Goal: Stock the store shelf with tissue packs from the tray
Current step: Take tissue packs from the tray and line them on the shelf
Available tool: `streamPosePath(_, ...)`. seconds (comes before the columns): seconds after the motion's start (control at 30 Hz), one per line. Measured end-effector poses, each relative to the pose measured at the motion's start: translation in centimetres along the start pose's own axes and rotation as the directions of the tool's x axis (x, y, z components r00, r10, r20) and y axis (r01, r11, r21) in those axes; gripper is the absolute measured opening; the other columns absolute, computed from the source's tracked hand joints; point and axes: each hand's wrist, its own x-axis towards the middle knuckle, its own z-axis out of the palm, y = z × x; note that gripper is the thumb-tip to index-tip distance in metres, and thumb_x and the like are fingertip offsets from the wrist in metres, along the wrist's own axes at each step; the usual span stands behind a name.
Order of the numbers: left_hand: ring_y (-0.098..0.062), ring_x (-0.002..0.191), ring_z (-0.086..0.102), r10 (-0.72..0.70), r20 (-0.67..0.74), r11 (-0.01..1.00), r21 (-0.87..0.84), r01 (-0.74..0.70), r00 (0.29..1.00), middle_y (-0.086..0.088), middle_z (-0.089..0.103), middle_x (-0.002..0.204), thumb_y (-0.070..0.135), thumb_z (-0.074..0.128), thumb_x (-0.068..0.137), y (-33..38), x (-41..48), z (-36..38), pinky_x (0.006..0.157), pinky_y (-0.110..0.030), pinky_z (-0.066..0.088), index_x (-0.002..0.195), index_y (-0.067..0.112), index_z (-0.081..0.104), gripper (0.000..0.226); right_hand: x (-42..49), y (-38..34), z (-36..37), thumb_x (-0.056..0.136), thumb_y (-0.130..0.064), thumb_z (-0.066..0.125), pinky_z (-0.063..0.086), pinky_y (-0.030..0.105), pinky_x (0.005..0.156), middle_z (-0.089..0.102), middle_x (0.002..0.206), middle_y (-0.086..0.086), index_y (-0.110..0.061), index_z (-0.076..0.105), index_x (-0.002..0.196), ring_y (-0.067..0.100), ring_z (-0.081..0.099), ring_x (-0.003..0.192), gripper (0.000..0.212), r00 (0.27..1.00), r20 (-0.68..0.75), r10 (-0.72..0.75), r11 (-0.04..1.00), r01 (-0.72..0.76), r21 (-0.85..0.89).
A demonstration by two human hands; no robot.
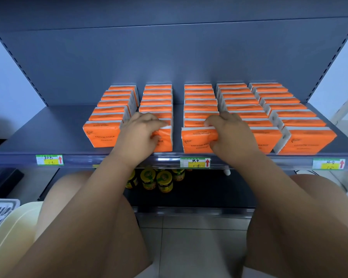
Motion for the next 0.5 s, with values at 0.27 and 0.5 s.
streamPosePath(0.27,-0.031,0.115,0.057,-0.068,0.036,0.997,-0.026,0.069,0.997,-0.003,0.065,0.119,0.0,0.079,0.076,0.32,0.15,0.18,0.097,-0.048,0.05,0.121,0.017,0.072,0.048,-0.47,-0.41,0.11,0.08,-0.017,0.076,0.05,0.048,0.095,0.059,0.128,0.004,-0.023,0.065,0.126,0.03,0.052,0.119,0.047,1.0,0.013,-0.008,0.998,0.009,-0.06)
streamPosePath(0.5,-0.034,0.113,0.058,-0.113,0.011,0.992,0.059,0.112,0.994,-0.001,0.066,0.118,0.008,0.081,0.075,1.0,-0.17,-0.02,0.091,-0.056,0.05,0.116,0.022,0.074,0.044,-0.37,-0.59,0.33,0.081,-0.015,0.075,0.049,0.047,0.094,0.06,0.126,0.005,-0.018,0.068,0.124,0.031,0.052,0.118,0.043,1.0,0.02,0.012,0.997,-0.01,-0.078)
